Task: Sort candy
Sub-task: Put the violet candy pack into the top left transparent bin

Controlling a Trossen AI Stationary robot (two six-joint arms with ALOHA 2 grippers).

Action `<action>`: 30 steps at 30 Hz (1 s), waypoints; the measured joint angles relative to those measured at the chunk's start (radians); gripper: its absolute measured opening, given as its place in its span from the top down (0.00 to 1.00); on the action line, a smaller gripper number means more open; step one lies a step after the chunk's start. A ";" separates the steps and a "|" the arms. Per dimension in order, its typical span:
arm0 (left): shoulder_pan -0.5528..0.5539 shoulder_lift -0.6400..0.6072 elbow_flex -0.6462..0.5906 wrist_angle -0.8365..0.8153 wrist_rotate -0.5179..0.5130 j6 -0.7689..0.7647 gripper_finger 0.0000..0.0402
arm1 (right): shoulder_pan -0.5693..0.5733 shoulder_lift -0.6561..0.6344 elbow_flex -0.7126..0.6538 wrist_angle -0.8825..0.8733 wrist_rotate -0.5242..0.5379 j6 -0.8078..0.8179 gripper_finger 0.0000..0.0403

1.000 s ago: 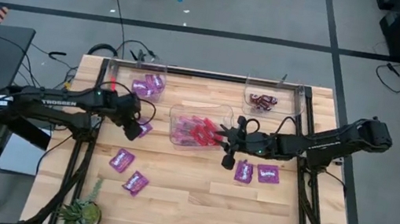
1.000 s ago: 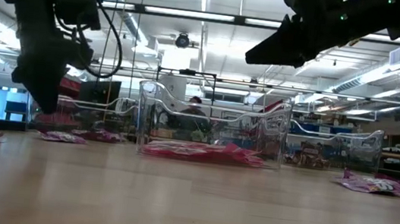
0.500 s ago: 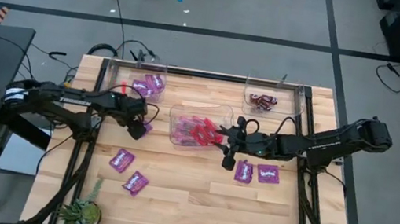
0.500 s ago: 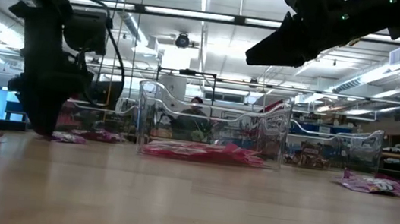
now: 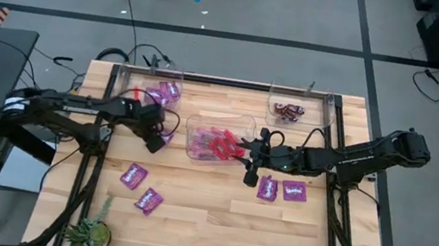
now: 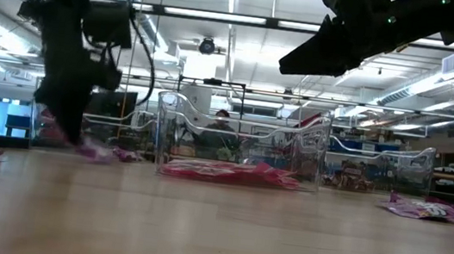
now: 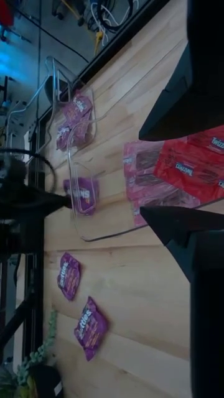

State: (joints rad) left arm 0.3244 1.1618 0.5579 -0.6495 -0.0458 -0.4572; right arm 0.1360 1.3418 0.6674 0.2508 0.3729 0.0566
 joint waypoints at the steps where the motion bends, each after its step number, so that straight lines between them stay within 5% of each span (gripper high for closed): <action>1: 0.002 -0.021 0.017 -0.004 0.018 0.008 0.97 | 0.000 0.000 0.000 0.000 0.000 0.000 0.59; 7: 0.059 -0.138 0.158 -0.075 -0.048 0.041 0.99 | 0.000 0.000 0.000 0.001 0.000 0.000 0.59; 14: 0.276 -0.190 0.243 -0.019 -0.119 0.147 1.00 | 0.000 0.000 0.000 0.004 0.000 -0.007 0.59; 22: 0.546 -0.083 0.241 0.125 0.021 0.245 1.00 | -0.002 0.000 0.000 0.003 0.000 -0.012 0.59; 30: 0.592 0.006 0.240 0.198 0.080 0.384 0.94 | -0.002 0.000 0.000 0.003 0.000 -0.009 0.59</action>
State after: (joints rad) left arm 0.9165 1.1680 0.7982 -0.4516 0.0347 -0.0728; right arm 0.1341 1.3413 0.6674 0.2534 0.3729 0.0479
